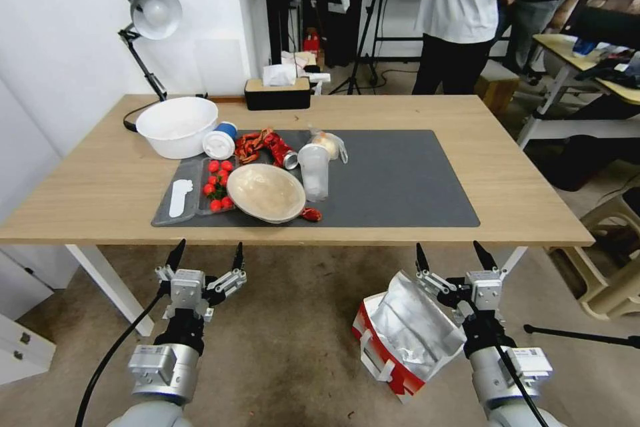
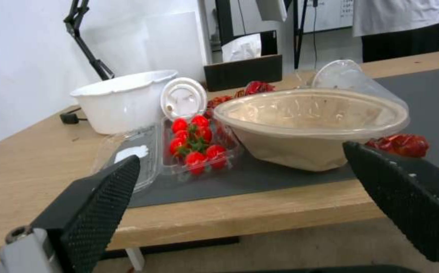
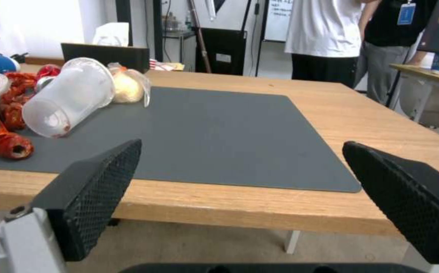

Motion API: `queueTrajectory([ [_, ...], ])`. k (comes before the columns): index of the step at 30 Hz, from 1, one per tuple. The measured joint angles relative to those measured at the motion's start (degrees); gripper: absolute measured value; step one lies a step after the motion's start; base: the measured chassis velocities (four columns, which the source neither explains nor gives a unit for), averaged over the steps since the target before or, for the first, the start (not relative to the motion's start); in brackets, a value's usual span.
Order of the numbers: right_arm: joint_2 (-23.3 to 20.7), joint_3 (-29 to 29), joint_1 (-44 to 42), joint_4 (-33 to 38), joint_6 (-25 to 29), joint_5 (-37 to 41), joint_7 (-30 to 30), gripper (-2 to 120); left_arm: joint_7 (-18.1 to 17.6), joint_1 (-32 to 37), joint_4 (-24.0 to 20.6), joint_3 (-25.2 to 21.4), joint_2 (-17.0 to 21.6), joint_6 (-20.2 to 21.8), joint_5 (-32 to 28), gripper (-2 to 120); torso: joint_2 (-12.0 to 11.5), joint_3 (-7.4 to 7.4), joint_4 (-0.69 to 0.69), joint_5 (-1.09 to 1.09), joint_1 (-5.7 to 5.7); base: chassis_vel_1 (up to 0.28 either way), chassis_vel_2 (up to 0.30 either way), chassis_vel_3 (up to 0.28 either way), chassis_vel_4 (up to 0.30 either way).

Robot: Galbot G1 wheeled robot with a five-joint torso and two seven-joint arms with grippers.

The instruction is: Pick up the food delivery bag from the floor and place it on the table.

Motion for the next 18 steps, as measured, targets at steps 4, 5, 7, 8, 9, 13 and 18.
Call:
queueTrajectory([
  [4,0.0,0.0,0.0,0.0,0.0,0.0,0.0,100,0.0,0.0,0.0,0.0,0.0,0.0,0.0,100,0.0,0.0,0.0,0.0,0.0,0.0,0.0,0.0,0.0],
  [5,0.0,0.0,0.0,0.0,0.0,0.0,0.0,100,0.0,0.0,0.0,0.0,0.0,0.0,0.0,100,0.0,0.0,0.0,0.0,0.0,0.0,0.0,0.0,0.0],
  [7,0.0,0.0,0.0,0.0,0.0,0.0,0.0,100,0.0,0.0,0.0,0.0,0.0,0.0,0.0,100,0.0,0.0,0.0,0.0,0.0,0.0,0.0,0.0,0.0],
  [8,0.0,0.0,0.0,0.0,0.0,0.0,0.0,100,0.0,0.0,0.0,0.0,0.0,0.0,0.0,100,0.0,0.0,0.0,0.0,0.0,0.0,0.0,0.0,0.0],
  [9,0.0,0.0,0.0,0.0,0.0,0.0,0.0,100,0.0,0.0,0.0,0.0,0.0,0.0,0.0,100,0.0,0.0,0.0,0.0,0.0,0.0,0.0,0.0,0.0],
  [13,0.0,0.0,0.0,0.0,0.0,0.0,0.0,100,0.0,0.0,0.0,0.0,0.0,0.0,0.0,100,0.0,0.0,0.0,0.0,0.0,0.0,0.0,0.0,0.0],
  [18,0.0,0.0,0.0,0.0,0.0,0.0,0.0,100,0.0,0.0,0.0,0.0,0.0,0.0,0.0,100,0.0,0.0,0.0,0.0,0.0,0.0,0.0,0.0,0.0],
])
